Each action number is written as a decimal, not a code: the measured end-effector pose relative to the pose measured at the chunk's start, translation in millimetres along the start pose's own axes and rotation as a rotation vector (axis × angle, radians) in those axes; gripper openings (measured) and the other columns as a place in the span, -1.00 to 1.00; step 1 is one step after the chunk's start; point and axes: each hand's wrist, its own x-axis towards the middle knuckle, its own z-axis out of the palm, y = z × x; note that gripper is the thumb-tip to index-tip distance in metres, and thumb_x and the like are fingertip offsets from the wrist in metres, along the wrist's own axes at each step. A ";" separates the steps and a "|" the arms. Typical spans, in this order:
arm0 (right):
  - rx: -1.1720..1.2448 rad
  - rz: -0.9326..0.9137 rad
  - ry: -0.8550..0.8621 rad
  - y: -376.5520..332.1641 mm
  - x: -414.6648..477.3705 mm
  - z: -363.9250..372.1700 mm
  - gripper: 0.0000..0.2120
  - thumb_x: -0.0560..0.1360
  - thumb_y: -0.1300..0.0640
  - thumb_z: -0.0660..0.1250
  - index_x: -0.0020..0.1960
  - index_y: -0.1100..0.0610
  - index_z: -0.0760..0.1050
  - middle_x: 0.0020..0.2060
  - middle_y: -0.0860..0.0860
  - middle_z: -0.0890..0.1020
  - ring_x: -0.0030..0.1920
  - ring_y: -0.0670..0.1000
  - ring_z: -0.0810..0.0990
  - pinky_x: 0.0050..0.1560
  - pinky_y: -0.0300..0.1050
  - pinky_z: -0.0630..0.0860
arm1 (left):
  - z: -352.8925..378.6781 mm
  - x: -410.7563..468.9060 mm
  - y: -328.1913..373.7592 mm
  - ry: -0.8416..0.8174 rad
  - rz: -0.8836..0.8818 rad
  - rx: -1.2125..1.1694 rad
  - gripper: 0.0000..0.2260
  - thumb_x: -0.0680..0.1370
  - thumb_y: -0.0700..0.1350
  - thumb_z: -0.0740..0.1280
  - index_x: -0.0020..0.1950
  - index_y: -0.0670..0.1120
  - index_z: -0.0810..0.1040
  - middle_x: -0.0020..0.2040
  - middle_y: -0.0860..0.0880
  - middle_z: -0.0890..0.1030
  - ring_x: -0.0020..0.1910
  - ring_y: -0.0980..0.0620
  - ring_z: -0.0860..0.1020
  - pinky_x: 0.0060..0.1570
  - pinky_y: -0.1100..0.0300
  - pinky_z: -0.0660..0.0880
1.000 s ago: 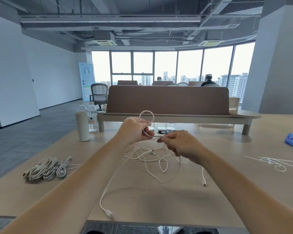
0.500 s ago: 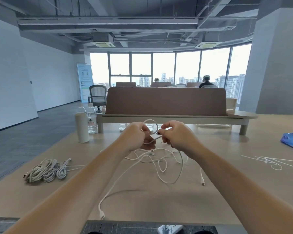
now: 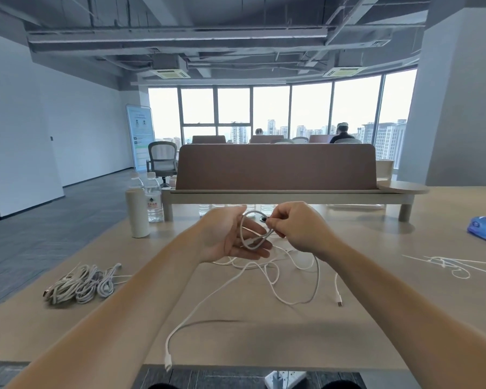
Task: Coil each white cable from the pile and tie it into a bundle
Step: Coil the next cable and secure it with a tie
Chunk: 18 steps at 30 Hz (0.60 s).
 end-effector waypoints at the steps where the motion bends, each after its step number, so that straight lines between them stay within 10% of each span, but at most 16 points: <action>1: -0.003 -0.006 -0.004 0.1 0.1 0.4 -0.79 0.56 0.10 0.37 -0.22 0.13 0.61 -0.47 -0.07 0.53 -0.50 -0.11 0.37 -0.38 -0.20 0.33 | 0.3 1.1 -0.8 -0.003 -0.004 -0.005 -0.42 0.73 0.08 -0.04 0.06 -0.35 0.57 0.04 -0.43 0.63 0.06 -0.41 0.64 0.21 -0.17 0.55; 18: 0.102 0.049 0.081 1.1 -2.5 6.2 -0.75 0.54 0.11 0.38 -0.30 0.13 0.56 -0.45 -0.03 0.57 -0.42 -0.03 0.42 -0.32 -0.15 0.37 | 17.7 12.6 -11.6 0.086 0.057 0.075 -0.54 0.73 0.00 0.02 0.02 -0.28 0.58 -0.30 -0.09 0.50 -0.39 0.03 0.39 -0.39 0.22 0.28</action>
